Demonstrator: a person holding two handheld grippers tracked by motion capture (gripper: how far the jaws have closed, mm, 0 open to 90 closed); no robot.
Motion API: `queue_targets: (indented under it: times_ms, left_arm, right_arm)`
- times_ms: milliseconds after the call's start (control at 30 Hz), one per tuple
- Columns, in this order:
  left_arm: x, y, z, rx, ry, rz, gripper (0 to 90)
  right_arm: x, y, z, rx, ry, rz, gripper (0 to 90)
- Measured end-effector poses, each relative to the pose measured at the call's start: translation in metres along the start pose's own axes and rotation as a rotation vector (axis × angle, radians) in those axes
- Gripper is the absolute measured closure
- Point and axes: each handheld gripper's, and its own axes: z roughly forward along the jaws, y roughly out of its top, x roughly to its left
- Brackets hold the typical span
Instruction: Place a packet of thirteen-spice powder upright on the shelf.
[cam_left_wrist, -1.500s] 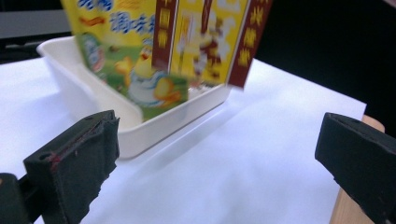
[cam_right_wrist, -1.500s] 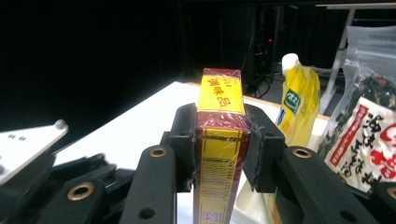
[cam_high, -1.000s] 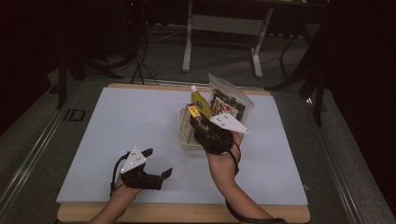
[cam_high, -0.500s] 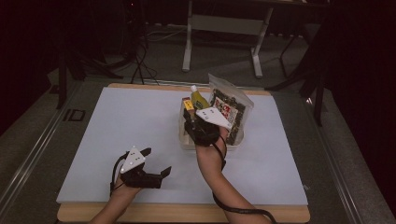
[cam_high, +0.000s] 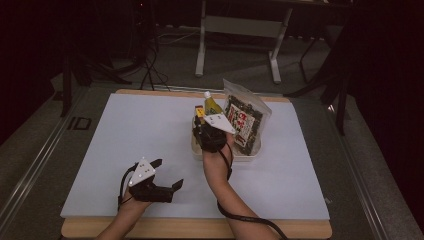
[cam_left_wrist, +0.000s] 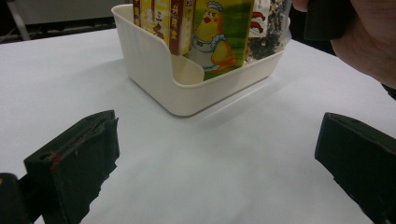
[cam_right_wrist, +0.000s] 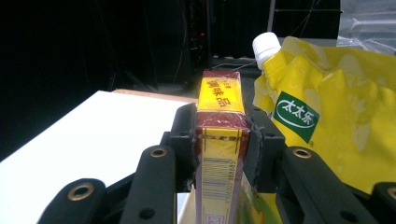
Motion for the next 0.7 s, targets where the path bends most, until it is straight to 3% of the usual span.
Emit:
queue_targets:
  times_ms: [267,700]
  left_arm:
    - [-0.002,0.000,0.002,0.000,-0.006,0.003,0.1]
    - [-0.002,-0.001,0.002,0.000,-0.015,-0.001,0.1]
  right_arm:
    - [0.001,-0.005,0.011,0.003,-0.027,0.045,67.7]
    - [0.008,-0.024,0.025,0.021,-0.056,0.029,66.1]
